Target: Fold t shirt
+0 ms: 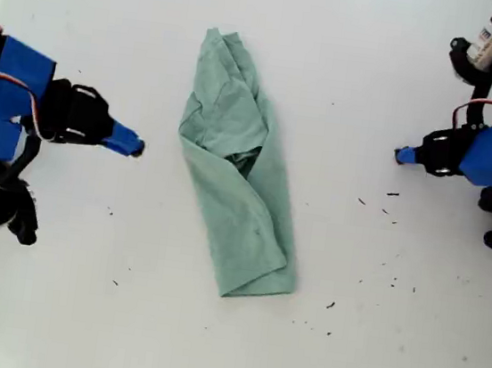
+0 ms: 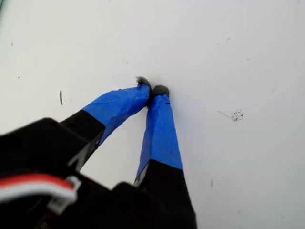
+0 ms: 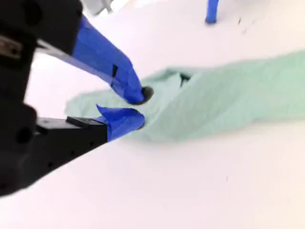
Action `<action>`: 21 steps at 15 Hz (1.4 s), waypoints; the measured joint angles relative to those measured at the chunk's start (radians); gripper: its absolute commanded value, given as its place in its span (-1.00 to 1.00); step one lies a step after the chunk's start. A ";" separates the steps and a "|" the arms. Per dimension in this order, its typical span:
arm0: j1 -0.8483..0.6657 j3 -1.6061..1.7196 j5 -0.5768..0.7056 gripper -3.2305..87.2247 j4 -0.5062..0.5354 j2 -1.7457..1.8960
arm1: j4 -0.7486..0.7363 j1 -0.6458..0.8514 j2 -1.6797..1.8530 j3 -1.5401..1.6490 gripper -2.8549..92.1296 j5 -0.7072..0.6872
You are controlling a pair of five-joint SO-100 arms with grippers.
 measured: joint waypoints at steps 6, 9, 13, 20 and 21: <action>0.017 0.229 -0.118 -0.93 0.038 0.210 | 0.055 -0.058 -0.114 -0.100 -0.89 0.015; 0.114 -0.472 -0.046 -0.42 0.267 -0.400 | 0.272 -0.316 -0.364 -0.657 -0.80 0.043; 0.267 -1.281 0.014 -0.27 0.367 -1.108 | 0.350 -0.578 -0.540 -1.063 -0.24 0.132; 0.273 -1.376 0.003 -0.26 0.327 -1.408 | 0.184 -0.641 -0.968 -1.097 -0.24 0.204; 0.273 -1.378 0.000 -0.25 0.314 -1.443 | 0.160 -0.652 -1.057 -1.140 -0.24 0.215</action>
